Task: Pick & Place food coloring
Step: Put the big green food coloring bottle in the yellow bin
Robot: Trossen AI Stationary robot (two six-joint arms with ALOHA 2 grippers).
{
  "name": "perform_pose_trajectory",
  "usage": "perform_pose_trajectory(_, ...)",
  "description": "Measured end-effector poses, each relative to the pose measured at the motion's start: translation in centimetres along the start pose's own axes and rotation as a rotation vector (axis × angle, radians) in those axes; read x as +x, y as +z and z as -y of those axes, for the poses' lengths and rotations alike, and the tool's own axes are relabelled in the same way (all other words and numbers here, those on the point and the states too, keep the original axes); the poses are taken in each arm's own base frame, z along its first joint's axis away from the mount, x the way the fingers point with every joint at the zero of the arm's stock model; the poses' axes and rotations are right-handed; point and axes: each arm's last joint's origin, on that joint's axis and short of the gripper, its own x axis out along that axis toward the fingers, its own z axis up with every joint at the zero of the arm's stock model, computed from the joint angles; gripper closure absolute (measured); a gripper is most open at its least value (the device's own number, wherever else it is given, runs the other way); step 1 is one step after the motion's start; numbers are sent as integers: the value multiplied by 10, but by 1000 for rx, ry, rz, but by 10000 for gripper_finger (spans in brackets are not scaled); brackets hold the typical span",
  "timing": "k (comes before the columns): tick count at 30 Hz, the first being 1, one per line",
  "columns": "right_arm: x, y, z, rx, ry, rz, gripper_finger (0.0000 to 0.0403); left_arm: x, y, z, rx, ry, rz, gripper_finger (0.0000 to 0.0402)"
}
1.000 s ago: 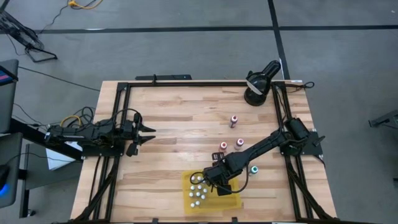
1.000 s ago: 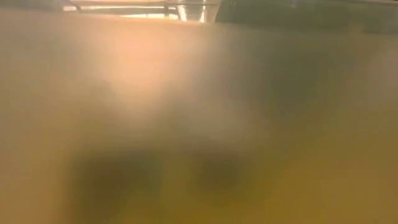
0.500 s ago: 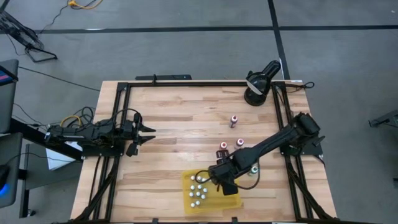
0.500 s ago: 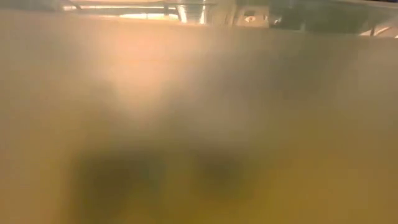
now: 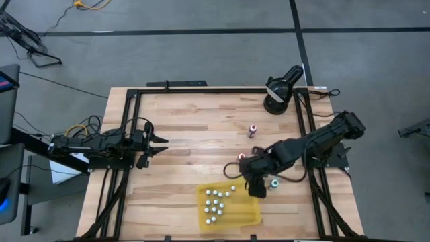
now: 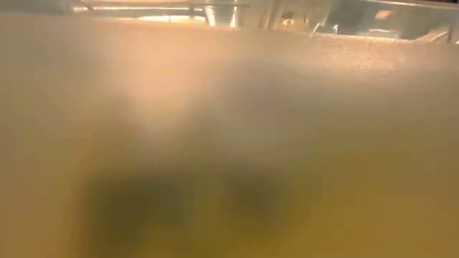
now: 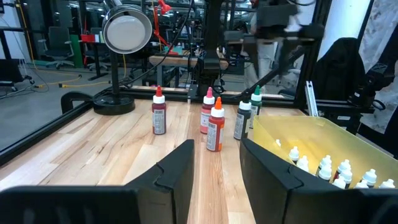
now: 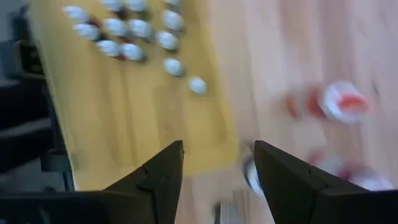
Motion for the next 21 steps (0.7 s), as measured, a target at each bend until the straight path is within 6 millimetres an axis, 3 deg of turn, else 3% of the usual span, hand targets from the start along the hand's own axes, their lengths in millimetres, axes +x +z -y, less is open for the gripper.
perform_pose_trajectory(6,-24,-18,27,442,-118,-121,215,0,0,0,0,0,0,281)
perform_pose_trajectory(10,-38,-32,35,641,-192,-170,211,0,0,0,0,0,0,281)
perform_pose_trajectory(16,-45,-52,25,779,-316,-208,202,0,0,0,0,0,0,281)
perform_pose_trajectory(21,-46,-60,10,779,-309,-193,196,0,0,0,0,0,0,281)
